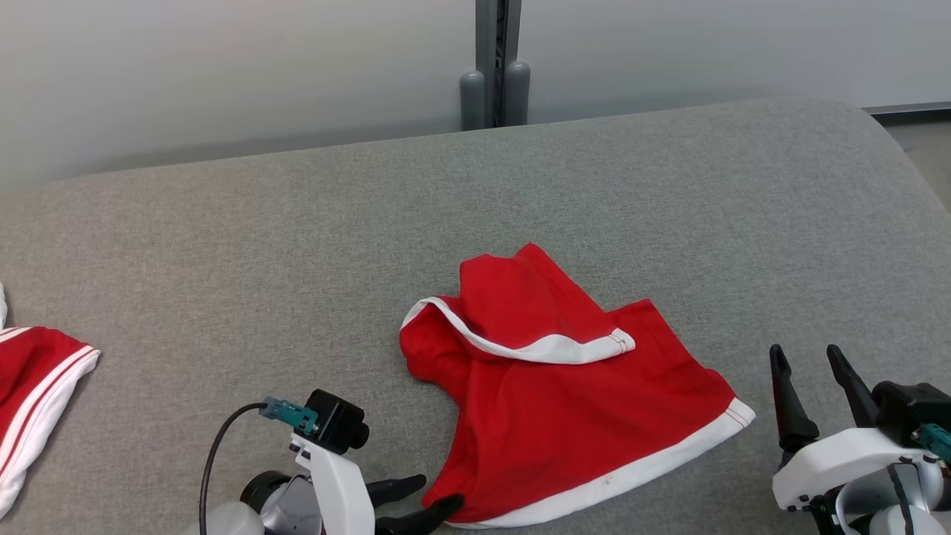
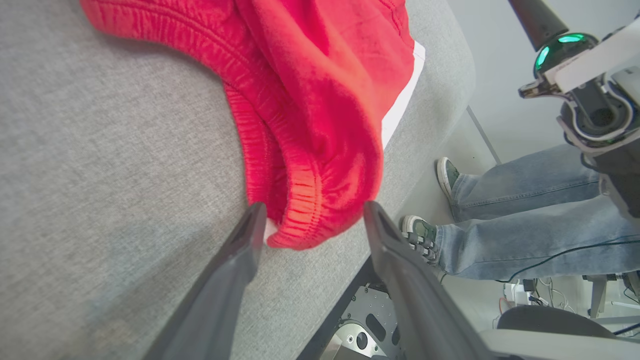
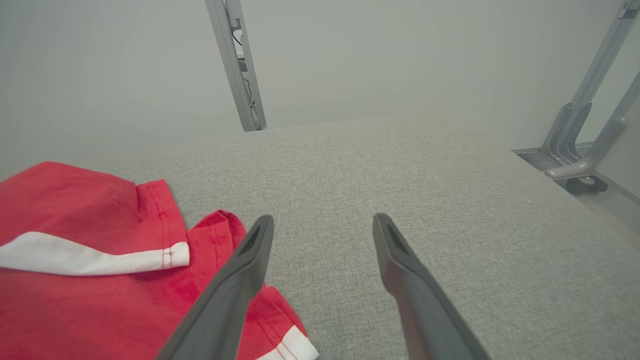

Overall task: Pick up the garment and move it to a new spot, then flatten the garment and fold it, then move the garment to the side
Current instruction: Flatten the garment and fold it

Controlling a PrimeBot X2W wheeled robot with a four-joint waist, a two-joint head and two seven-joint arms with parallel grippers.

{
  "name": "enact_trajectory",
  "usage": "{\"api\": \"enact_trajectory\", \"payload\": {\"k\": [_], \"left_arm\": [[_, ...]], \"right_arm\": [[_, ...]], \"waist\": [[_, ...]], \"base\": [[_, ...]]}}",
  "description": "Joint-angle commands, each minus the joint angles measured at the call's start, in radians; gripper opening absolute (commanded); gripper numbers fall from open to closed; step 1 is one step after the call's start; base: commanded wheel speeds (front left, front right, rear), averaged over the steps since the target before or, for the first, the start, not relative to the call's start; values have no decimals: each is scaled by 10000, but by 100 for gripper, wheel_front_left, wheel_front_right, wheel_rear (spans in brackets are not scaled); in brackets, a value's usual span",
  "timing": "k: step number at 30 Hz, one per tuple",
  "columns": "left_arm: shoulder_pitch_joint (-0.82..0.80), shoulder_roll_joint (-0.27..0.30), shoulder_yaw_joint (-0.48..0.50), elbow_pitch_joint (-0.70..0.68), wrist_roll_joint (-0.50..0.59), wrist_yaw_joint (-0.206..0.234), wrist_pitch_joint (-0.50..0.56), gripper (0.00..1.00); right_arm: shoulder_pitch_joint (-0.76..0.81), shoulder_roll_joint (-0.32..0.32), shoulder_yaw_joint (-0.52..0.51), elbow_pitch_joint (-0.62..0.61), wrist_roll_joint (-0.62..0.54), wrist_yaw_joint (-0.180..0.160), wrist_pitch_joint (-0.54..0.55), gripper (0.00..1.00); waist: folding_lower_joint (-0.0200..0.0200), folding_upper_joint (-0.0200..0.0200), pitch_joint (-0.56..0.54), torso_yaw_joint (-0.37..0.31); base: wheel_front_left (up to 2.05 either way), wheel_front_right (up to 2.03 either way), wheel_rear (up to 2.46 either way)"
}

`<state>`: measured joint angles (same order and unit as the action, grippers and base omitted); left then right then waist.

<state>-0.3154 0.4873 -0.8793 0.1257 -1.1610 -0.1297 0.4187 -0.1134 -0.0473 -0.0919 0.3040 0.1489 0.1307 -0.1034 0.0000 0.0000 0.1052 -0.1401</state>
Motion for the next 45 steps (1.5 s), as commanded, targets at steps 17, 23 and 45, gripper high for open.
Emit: {"api": "enact_trajectory", "payload": {"k": [17, 23, 45], "left_arm": [[-1068, 597, -1626, -96, -1417, -17, -392, 0], [-1339, 791, -2054, -153, -1672, -18, -809, 0], [-1678, 1504, -1760, 977, -2227, -16, -3299, 0]], "right_arm": [[-202, -66, 121, 150, 62, 3, -82, 100], [-190, -67, 138, 214, 20, 3, -90, 100], [-56, -67, 108, 332, 61, 3, -140, 100]], "waist": [[0, 0, 155, 29], [0, 0, 61, 101], [0, 0, -207, 214]], "base": [[0, 0, 0], [0, 0, 0], [0, 0, 0]]}}
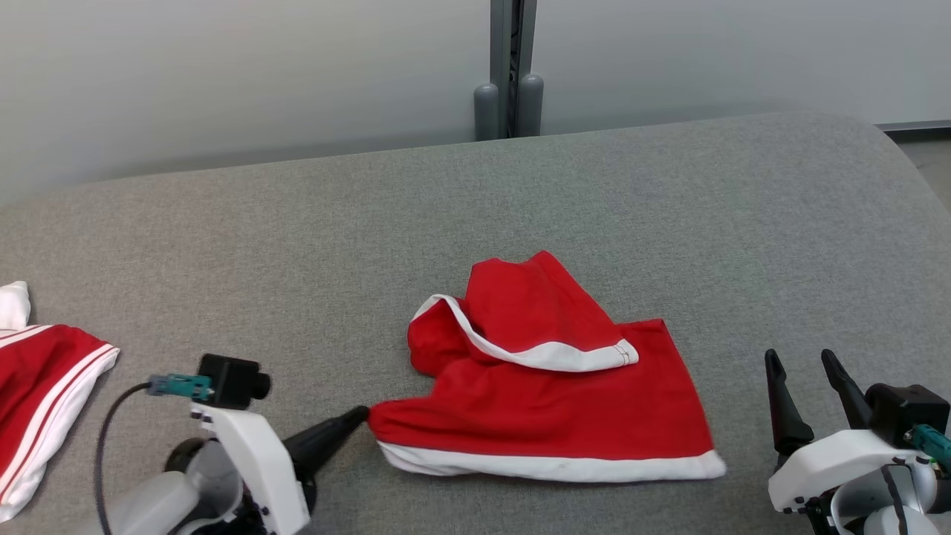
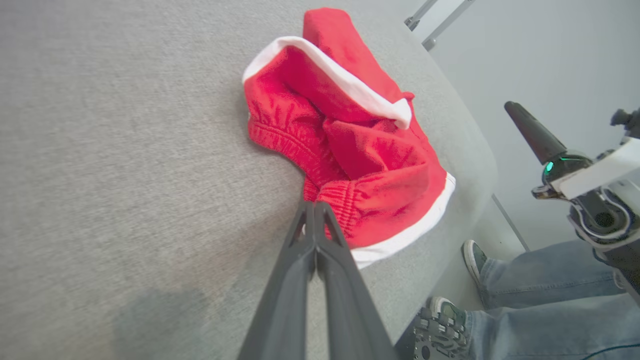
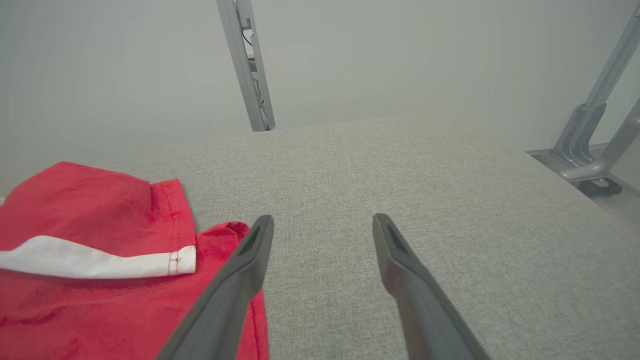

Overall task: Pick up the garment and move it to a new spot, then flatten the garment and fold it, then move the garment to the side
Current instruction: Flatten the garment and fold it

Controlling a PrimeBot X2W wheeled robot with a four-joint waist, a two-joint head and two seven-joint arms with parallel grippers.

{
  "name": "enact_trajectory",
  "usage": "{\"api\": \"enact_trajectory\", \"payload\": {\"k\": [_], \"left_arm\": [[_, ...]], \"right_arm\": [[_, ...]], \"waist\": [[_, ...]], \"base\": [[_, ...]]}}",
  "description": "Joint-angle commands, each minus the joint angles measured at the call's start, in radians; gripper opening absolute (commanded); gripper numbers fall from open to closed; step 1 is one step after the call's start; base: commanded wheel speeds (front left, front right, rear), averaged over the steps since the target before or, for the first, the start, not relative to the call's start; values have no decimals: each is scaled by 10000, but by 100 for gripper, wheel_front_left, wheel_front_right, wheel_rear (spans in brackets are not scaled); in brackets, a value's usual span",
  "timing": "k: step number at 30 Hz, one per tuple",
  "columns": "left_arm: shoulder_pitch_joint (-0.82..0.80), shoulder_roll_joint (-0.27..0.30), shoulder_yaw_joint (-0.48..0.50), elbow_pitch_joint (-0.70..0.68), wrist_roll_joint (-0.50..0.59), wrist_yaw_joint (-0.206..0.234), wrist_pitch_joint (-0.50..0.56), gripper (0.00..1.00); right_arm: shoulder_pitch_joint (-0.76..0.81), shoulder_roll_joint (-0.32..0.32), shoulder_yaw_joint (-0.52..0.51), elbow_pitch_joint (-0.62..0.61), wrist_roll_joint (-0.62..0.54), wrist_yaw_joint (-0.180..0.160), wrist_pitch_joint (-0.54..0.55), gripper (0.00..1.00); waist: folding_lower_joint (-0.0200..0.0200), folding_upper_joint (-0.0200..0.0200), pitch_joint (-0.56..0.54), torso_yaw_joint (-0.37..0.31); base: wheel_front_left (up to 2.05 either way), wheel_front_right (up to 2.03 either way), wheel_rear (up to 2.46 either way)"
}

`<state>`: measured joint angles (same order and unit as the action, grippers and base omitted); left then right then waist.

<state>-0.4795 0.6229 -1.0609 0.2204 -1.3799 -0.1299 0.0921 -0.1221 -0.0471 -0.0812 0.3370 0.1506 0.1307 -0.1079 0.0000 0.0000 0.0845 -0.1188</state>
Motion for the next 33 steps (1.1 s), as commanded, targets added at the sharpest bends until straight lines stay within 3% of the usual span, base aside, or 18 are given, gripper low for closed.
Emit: {"api": "enact_trajectory", "payload": {"k": [1, 8, 17, 18, 19, 20, 26, 28, 33], "left_arm": [[-13, 191, 140, 324, -15, -1, -179, 0], [297, 56, 650, 2050, -494, 124, -825, 0], [575, -400, 765, 3172, -765, 111, -1121, 0], [589, -436, 784, 3205, -723, 94, -1236, 29], [608, -458, 796, 3224, -672, 82, -1348, 85], [617, -451, 808, 3229, -603, 72, -1485, 100], [651, -180, 964, 2887, -59, 86, -2555, 100], [704, 94, 1183, 2487, 325, 294, -3167, 100], [1009, 501, 1900, 1792, 993, 689, -3523, 100]], "right_arm": [[26, -68, 8, 11, 61, 3, -93, 100], [26, -68, 8, 86, 76, 3, -173, 100], [-1, -69, -28, 168, 71, 3, -184, 100], [13, -69, -30, 160, 66, 3, -168, 100], [30, -69, -33, 153, 63, 3, -156, 100], [47, -69, -34, 143, 62, 3, -153, 100], [117, -68, -40, 121, 85, 3, -187, 100], [222, -66, -53, 100, 102, 3, -200, 100], [322, -71, -93, 58, 132, 3, -273, 100]], "waist": [[0, 0, -4, 0], [0, 0, 23, -27], [0, 0, -9, -22], [0, 0, -25, -16], [0, 0, -41, -9], [0, 0, -59, -3], [0, 0, -155, 44], [0, 0, -203, 104], [0, 0, -253, 199]], "base": [[0, 0, 0], [0, 0, 0], [0, 0, 0], [0, 0, 0], [0, 0, 0], [0, 0, 0], [0, 0, 0], [0, 0, 0], [0, 0, 0]]}}
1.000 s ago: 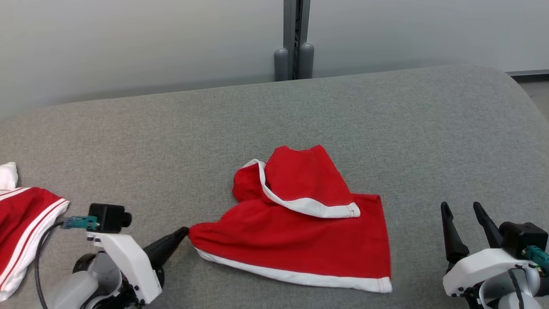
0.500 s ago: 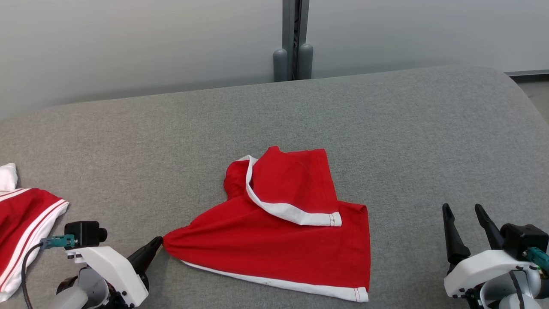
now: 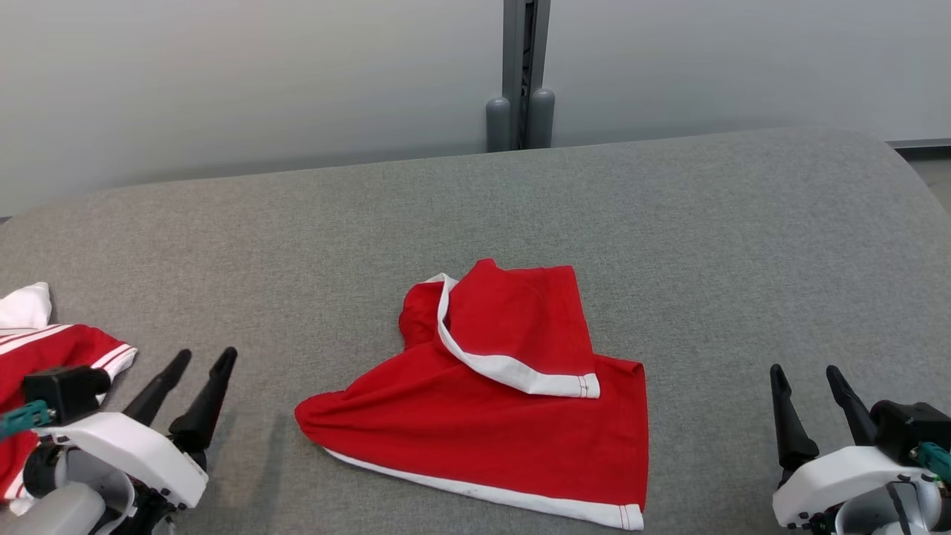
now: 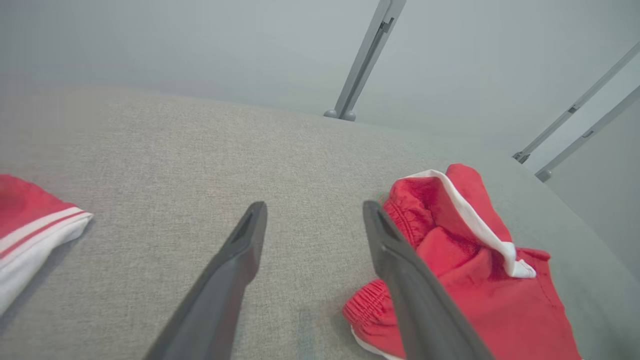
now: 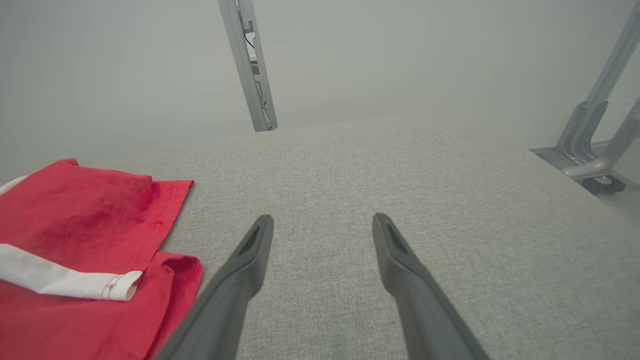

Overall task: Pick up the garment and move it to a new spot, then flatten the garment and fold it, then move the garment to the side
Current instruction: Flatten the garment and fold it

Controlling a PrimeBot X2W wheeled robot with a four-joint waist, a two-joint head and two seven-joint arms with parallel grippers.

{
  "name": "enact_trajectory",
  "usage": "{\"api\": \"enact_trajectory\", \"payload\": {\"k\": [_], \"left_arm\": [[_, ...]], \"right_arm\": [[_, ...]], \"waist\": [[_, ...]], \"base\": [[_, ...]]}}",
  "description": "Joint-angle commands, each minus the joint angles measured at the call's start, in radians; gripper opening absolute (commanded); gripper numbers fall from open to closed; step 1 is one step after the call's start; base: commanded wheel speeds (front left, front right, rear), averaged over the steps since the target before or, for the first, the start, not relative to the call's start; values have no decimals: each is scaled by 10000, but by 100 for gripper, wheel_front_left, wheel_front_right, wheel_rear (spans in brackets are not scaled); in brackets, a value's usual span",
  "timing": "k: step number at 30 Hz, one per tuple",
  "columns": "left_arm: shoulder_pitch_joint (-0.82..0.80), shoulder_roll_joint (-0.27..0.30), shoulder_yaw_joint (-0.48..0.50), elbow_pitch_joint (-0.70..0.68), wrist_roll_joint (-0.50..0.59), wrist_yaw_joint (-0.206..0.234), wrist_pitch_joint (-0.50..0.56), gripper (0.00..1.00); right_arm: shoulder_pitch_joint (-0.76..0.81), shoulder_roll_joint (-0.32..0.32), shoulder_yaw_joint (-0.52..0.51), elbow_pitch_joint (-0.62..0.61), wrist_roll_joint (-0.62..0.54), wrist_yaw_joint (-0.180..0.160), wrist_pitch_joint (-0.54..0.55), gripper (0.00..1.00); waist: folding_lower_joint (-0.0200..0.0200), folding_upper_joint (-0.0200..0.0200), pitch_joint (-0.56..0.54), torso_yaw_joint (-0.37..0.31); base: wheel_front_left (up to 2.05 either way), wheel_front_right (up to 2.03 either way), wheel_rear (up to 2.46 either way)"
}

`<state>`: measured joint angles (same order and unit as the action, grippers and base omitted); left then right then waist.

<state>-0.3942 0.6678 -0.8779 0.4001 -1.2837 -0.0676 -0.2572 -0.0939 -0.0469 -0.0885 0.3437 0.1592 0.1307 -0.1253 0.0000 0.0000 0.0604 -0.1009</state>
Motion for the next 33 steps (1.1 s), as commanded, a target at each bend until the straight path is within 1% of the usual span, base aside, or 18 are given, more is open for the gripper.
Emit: {"api": "enact_trajectory", "payload": {"k": [1, 4, 9, 12, 14, 18, 22, 28, 33], "left_arm": [[256, 106, 408, -195, 237, 177, -60, 100], [775, 93, 1715, -892, 1058, 553, -59, 100], [2077, -158, 3563, -2228, 2712, 942, -58, 100], [2915, -482, 4525, -2849, 3585, 1079, -60, 100], [3454, -802, 5277, -3205, 4081, 1150, -59, 100], [4453, -1452, 6455, -3689, 5059, 1033, -60, 100], [4965, -2075, 7369, -3899, 5902, 856, -60, 100], [5284, -2926, 8309, -3990, 6975, 581, -62, 100], [5478, -3440, 8699, -3829, 7607, 220, -61, 100]], "right_arm": [[64, -71, 1, -44, 78, 3, -122, 100], [155, -73, 98, -150, 149, 3, -244, 100], [337, -73, 222, -324, 387, 3, -536, 100], [717, -68, 317, -573, 510, 3, -810, 100], [950, -70, 527, -814, 614, 3, -1005, 100], [1343, -71, 867, -1359, 763, 3, -1286, 100], [1417, -71, 1133, -1725, 744, 3, -1415, 100], [1299, -64, 993, -2527, 557, 3, -1419, 100], [1144, -70, 940, -2881, 485, 3, -1412, 100]], "waist": [[0, 0, -27, 44], [0, 0, -83, 93], [0, 0, -201, 125], [0, 0, -237, 165], [0, 0, -236, 154], [0, 0, -181, 110], [0, 0, -125, 115], [0, 0, -155, 211], [0, 0, -294, 336]], "base": [[0, 0, 0], [0, 0, 0], [0, 0, 0], [0, 0, 0], [0, 0, 0], [0, 0, 0], [0, 0, 0], [0, 0, 0], [0, 0, 0]]}}
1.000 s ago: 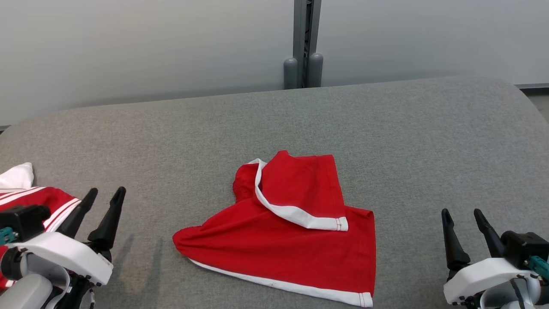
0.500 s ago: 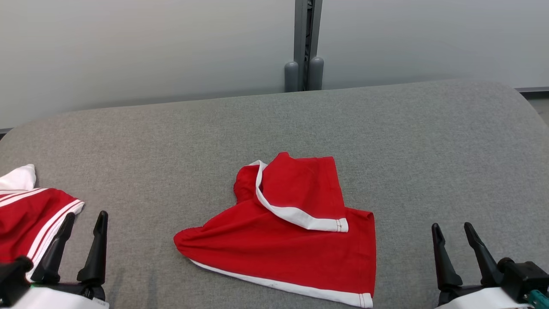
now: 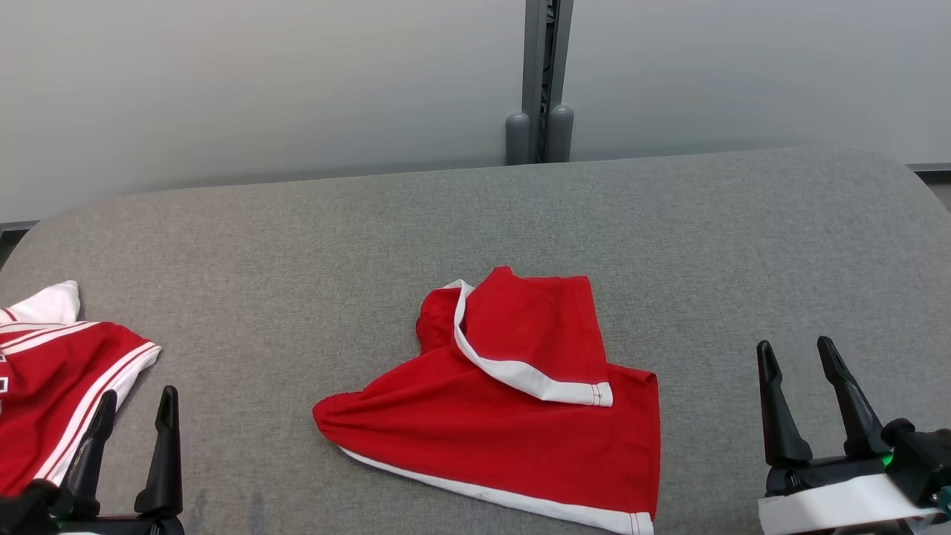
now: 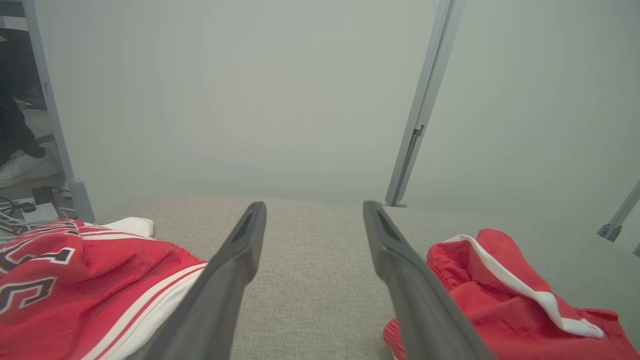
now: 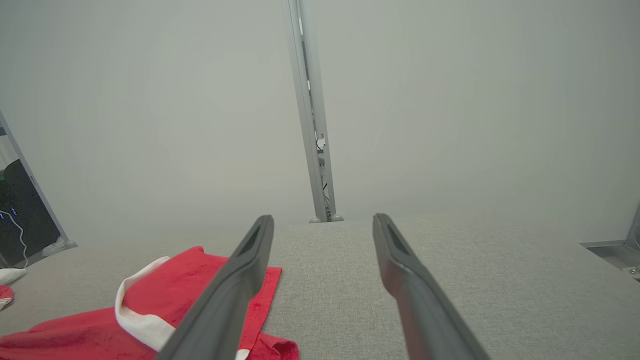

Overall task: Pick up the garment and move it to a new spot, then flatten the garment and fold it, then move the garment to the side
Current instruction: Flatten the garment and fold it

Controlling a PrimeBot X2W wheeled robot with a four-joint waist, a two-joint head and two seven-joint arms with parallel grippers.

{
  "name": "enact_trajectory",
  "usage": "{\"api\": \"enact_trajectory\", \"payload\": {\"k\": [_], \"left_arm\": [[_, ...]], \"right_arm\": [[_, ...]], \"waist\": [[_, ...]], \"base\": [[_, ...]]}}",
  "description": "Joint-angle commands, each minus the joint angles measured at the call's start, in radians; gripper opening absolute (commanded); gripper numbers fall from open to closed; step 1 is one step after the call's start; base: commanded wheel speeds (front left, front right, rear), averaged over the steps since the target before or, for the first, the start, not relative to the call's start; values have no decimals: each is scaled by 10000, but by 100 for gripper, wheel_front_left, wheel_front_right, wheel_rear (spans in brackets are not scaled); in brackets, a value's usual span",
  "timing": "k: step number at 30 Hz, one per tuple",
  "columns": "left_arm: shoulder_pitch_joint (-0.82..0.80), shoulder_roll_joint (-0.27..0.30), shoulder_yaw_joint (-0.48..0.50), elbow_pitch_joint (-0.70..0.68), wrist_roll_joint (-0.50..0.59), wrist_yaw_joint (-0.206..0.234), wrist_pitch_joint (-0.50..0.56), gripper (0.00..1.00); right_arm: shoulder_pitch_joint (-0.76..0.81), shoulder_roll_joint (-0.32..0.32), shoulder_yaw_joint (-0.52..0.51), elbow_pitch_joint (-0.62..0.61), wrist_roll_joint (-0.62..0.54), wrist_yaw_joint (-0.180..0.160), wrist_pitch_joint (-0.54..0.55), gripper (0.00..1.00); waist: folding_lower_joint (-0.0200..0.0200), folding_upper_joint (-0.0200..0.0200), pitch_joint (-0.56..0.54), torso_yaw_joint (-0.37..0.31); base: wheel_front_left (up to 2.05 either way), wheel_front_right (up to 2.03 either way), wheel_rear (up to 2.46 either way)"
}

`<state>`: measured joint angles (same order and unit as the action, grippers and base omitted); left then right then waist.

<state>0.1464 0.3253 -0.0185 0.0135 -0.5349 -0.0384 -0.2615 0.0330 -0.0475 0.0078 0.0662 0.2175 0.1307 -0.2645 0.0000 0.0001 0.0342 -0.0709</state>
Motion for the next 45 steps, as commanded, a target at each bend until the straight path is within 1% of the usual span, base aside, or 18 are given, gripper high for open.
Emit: {"api": "enact_trajectory", "payload": {"k": [1, 9, 16, 26, 32, 36, 42, 45], "left_arm": [[102, -123, 152, 92, 230, -136, -19, 100], [190, -677, 466, 187, 821, -465, -19, 100], [128, -852, 539, 248, 1060, -640, -19, 100], [157, -983, 631, 295, 1197, -738, -19, 100], [104, -991, 631, 360, 1208, -776, -20, 100], [30, -915, 448, 466, 1137, -825, -1, 100], [-137, -712, -28, 639, 780, -877, 519, 100], [-185, -546, -399, 684, 566, -920, 848, 100]], "right_arm": [[-177, -64, -21, -120, -109, 3, -20, 100], [-525, -61, -161, 15, -217, 3, -22, 100], [-513, -63, -23, 264, -57, 3, -22, 100], [-433, -64, 10, 310, 11, 3, -23, 100], [-372, -64, 107, 457, 71, 3, -23, 100], [-209, -63, 469, 1141, 279, 3, -15, 100], [-262, -64, 1263, 2066, 765, 3, 596, 100], [-193, -57, 1630, 2439, 1075, 3, 1162, 100]], "waist": [[0, -1, -69, 65], [0, -1, -252, 269], [0, -1, -283, 385], [0, -1, -274, 329], [0, -1, -248, 295], [0, -1, -256, 253], [0, -1, -226, 42], [0, -1, -146, -74]], "base": [[0, 0, 0], [0, 0, 0], [0, 0, 0], [0, 0, 0], [0, 0, 0], [0, 0, 0], [0, 0, 0], [0, 0, 0]]}}
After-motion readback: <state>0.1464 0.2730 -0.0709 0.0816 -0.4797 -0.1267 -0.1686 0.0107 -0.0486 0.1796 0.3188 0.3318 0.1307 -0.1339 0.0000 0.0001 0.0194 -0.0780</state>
